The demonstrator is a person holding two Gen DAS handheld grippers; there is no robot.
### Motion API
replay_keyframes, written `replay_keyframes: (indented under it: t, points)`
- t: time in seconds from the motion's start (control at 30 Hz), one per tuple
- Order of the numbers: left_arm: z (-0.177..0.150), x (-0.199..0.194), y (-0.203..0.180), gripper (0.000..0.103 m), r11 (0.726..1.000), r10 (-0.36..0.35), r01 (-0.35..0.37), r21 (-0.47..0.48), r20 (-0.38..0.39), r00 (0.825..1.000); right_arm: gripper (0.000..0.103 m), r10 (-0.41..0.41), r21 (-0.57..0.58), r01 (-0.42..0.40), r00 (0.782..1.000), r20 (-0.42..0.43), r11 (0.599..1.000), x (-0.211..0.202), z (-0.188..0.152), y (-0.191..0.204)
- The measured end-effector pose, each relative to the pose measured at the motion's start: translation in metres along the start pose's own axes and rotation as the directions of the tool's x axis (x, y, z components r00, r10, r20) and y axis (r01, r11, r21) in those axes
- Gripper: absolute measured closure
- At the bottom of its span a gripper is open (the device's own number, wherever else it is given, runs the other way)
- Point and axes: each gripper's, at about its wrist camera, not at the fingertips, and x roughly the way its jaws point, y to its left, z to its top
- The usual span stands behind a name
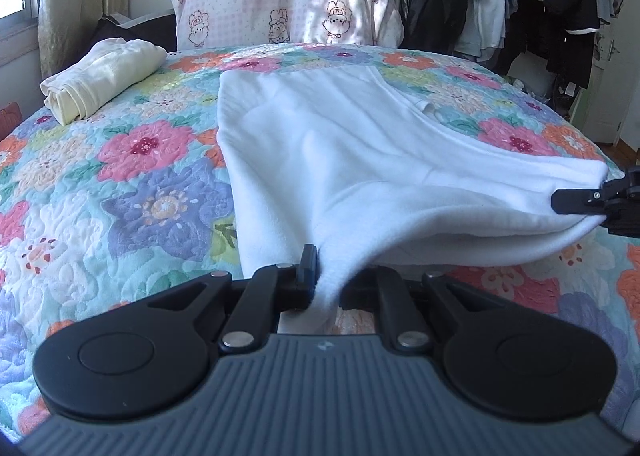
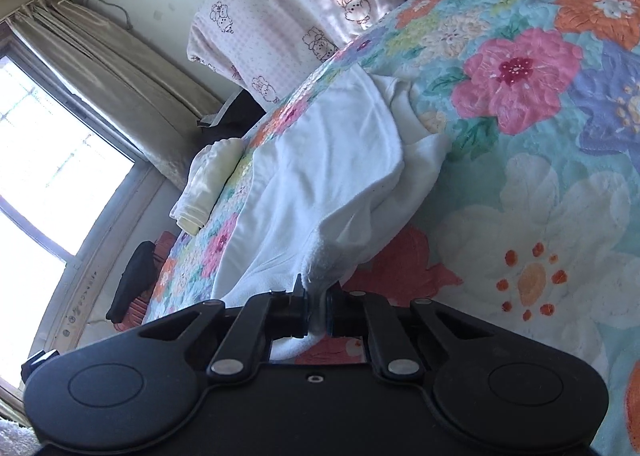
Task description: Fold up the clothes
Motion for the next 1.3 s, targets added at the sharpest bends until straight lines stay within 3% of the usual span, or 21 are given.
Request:
replay_keyframes:
  t: [0.1, 0.27, 0.53, 0.93, 1.17, 1.3]
  points:
    - [0.000, -0.010, 0.003, 0.095, 1.000, -0.023, 0.023, -0.016, 0.002, 1.000, 0.093, 0.015, -0.024, -0.015, 1.000, 0.002, 1.000, -0.008, 0.000, 0.005]
    - [-0.011, -0.025, -0.005, 0.095, 0.998, -0.030, 0.031, 0.048, -0.026, 0.999, 0.093, 0.067, -0.088, -0.067, 0.998, -0.002, 0.994, -0.026, -0.003, 0.022]
    - [-0.021, -0.029, 0.014, 0.095, 0.997, -0.056, 0.052, -0.054, -0.068, 0.996, 0.093, 0.071, -0.121, -0.079, 0.996, -0.062, 0.989, -0.034, -0.021, 0.029]
    - [-0.021, -0.051, 0.021, 0.095, 0.992, -0.090, 0.083, -0.097, -0.074, 0.993, 0.093, 0.115, -0.163, -0.124, 0.991, -0.063, 0.979, -0.050, -0.025, 0.047]
    - [-0.007, -0.037, 0.035, 0.095, 0.987, -0.113, 0.103, -0.125, -0.078, 0.990, 0.093, 0.096, -0.238, -0.112, 0.992, -0.078, 0.965, -0.043, -0.013, 0.057]
    - [0.022, -0.017, 0.034, 0.095, 0.992, -0.107, 0.103, -0.067, -0.063, 0.992, 0.093, 0.056, -0.272, -0.070, 0.997, -0.058, 0.960, -0.025, 0.009, 0.057]
